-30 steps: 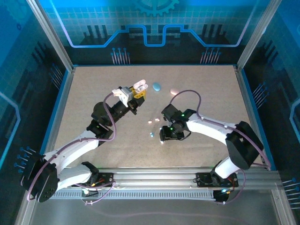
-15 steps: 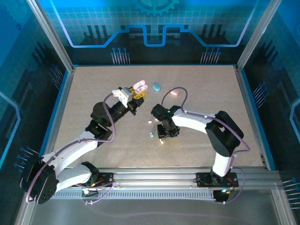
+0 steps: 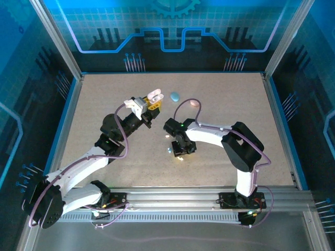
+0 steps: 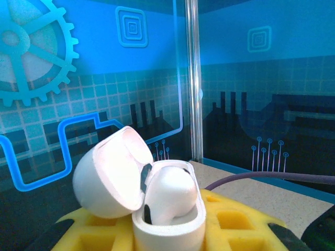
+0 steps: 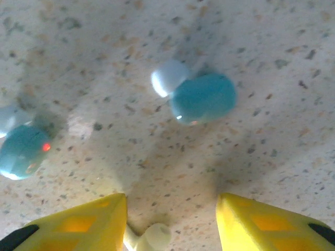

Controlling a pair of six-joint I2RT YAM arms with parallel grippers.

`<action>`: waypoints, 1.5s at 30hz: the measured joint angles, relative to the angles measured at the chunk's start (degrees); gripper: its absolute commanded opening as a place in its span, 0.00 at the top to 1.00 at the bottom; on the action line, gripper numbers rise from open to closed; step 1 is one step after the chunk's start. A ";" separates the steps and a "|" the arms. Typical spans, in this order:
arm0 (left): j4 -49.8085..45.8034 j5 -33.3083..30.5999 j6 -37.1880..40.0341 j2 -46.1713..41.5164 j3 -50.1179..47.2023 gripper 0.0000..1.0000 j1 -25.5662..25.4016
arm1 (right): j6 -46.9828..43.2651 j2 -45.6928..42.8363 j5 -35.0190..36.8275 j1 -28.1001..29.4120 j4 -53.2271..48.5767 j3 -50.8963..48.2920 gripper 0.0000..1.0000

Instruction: Insert wireless bluetooth earbuds into charging case

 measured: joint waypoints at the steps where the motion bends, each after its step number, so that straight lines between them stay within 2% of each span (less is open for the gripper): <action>1: 0.00 0.00 0.00 0.00 0.00 0.79 0.00 | -0.35 0.00 -0.11 0.35 -0.26 0.13 0.50; 17: -0.37 0.00 -0.04 0.00 -0.02 0.79 0.02 | -2.82 -1.68 0.11 1.81 -4.81 -2.21 0.48; 27: -0.39 0.02 -0.04 0.00 -0.02 0.79 0.02 | -2.51 -6.21 -1.64 1.51 -2.82 -4.07 0.48; 45: -0.37 0.02 -0.20 0.61 -0.02 0.79 0.02 | 7.52 -4.42 -3.56 -0.85 0.68 -3.80 0.53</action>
